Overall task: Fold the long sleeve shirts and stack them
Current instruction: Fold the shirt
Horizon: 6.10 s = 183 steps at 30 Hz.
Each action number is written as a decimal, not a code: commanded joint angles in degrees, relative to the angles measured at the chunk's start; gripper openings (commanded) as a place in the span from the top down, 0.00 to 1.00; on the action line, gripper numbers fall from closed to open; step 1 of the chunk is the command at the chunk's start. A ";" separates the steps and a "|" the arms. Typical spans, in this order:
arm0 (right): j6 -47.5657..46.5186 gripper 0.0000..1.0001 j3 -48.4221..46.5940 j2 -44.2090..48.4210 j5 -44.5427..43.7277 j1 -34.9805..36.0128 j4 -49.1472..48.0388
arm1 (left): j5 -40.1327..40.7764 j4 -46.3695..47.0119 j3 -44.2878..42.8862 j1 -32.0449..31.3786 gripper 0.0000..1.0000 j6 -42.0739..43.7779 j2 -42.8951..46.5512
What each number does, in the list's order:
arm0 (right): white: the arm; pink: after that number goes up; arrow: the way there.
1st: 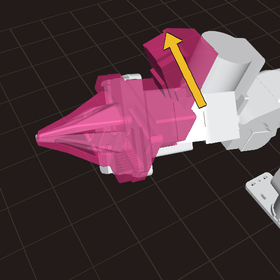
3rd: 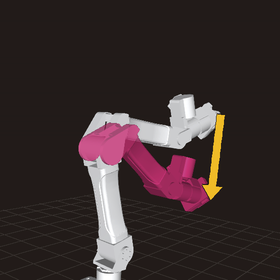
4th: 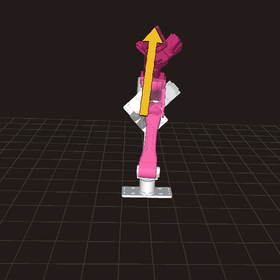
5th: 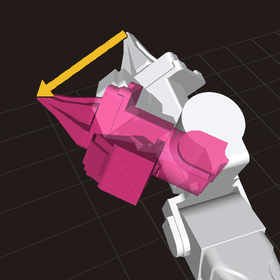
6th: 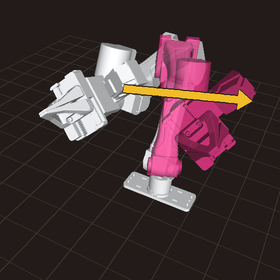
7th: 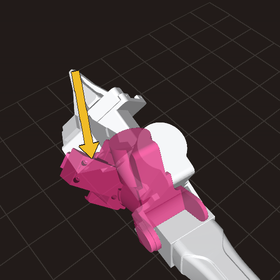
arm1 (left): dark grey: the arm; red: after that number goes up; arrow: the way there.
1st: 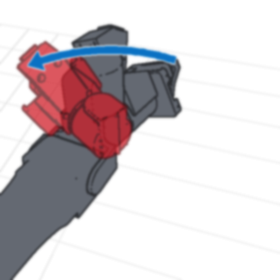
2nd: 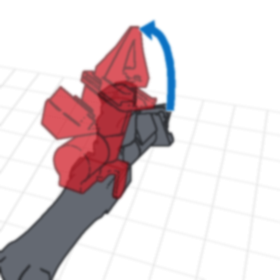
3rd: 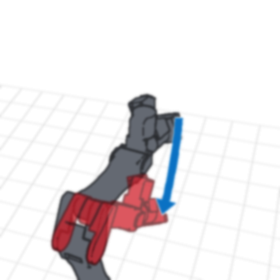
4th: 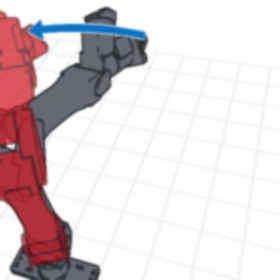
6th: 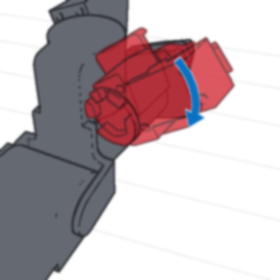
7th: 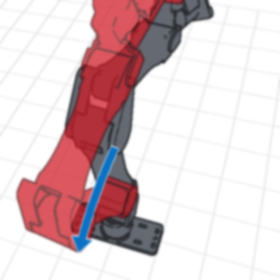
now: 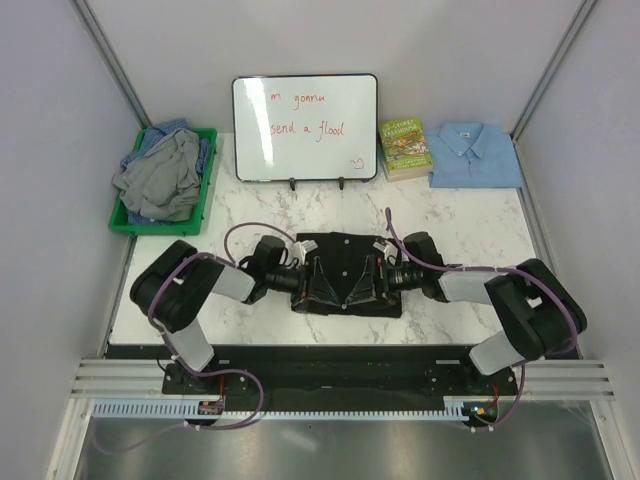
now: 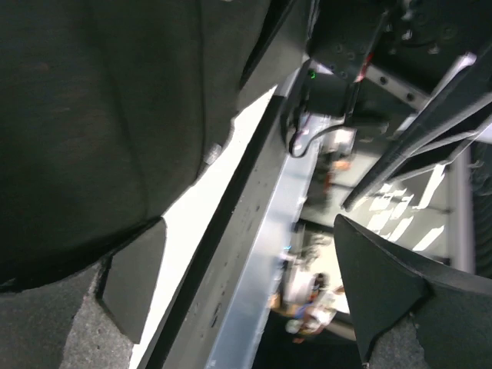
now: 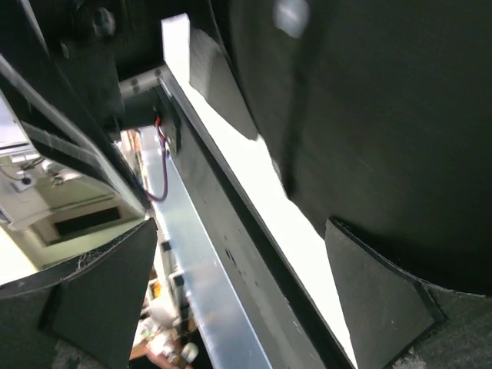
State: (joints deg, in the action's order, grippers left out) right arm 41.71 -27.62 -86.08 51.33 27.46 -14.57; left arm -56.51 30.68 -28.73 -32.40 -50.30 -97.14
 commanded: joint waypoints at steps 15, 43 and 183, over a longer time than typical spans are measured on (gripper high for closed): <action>-22.30 0.02 -17.98 6.19 11.87 -11.56 34.80 | -3.79 -14.23 -4.12 7.44 0.00 15.57 19.52; -27.73 0.02 -37.23 -20.18 13.97 -16.21 31.43 | 6.32 -5.27 -18.29 14.74 0.07 12.32 -5.81; -49.45 0.02 -46.48 -18.60 -7.39 -25.97 65.72 | 61.62 -83.85 -60.29 -22.27 0.89 61.47 -21.77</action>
State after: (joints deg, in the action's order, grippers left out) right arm -7.66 -75.61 -108.77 40.51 1.43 50.68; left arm 15.35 -56.51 -84.44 -54.15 18.94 -117.58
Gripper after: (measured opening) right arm 0.982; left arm 0.059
